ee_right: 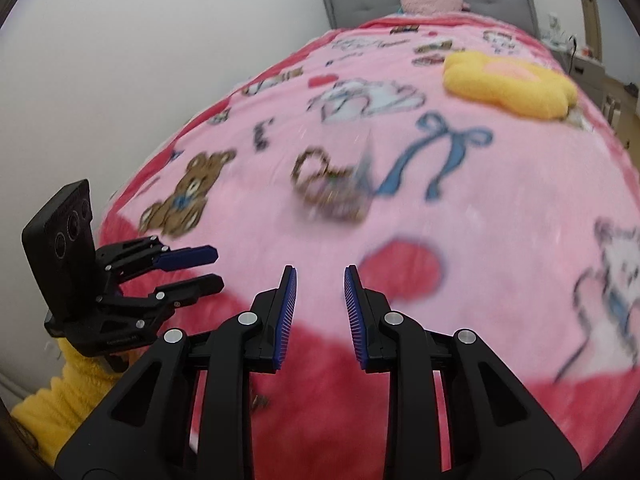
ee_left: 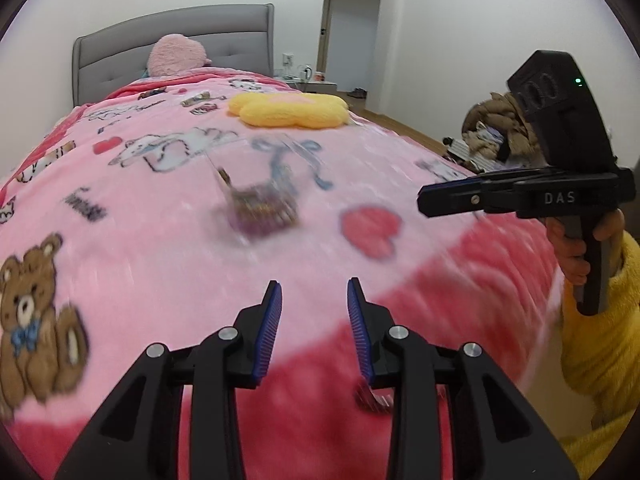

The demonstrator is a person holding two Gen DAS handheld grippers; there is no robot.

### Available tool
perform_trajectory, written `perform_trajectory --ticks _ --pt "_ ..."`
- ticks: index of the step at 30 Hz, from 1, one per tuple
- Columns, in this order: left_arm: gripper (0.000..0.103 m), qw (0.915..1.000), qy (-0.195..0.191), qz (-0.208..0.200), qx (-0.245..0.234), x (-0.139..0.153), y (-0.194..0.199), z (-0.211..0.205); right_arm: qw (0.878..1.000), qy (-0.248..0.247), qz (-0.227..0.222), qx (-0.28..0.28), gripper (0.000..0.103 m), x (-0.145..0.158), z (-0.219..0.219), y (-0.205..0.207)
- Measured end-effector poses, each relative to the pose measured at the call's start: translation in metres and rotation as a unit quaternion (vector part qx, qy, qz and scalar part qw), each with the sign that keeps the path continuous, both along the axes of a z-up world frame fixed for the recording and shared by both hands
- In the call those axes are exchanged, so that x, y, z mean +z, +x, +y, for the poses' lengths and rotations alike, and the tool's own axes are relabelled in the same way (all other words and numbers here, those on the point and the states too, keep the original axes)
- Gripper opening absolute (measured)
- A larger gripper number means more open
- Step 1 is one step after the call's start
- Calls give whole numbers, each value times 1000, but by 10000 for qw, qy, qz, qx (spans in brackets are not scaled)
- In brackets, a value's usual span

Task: Organize jewelry
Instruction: 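Grasp the silver ring with the left gripper while the right grasps the dark red bead bracelet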

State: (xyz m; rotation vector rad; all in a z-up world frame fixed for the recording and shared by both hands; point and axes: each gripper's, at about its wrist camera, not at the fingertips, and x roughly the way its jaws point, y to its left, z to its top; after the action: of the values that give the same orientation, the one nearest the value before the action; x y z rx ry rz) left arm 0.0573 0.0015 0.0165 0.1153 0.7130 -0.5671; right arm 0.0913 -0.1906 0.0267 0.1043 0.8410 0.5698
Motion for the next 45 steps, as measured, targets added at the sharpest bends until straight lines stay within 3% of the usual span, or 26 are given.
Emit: perform_trajectory --ticks 6,16,32,34,36,45 --pt "33 9998 -59 101 -137 -12 -33 2 9990 -123 220 378 25 -28 17 -40" --pt "34 9981 254 39 -560 -33 -61 -16 9965 -616 233 517 26 -46 31 -71" --pt "33 9970 450 257 -566 -39 -46 -22 9966 -540 372 508 26 -52 34 -68" --pt "31 9971 440 287 -544 -39 -45 -22 9964 -536 383 530 26 -53 35 -68" --pt "17 9971 472 304 -512 -39 -44 -23 9962 -562 381 542 26 -54 37 -67" --pt "16 9979 420 324 -384 -40 -42 -20 9953 -694 317 590 26 -55 43 -69"
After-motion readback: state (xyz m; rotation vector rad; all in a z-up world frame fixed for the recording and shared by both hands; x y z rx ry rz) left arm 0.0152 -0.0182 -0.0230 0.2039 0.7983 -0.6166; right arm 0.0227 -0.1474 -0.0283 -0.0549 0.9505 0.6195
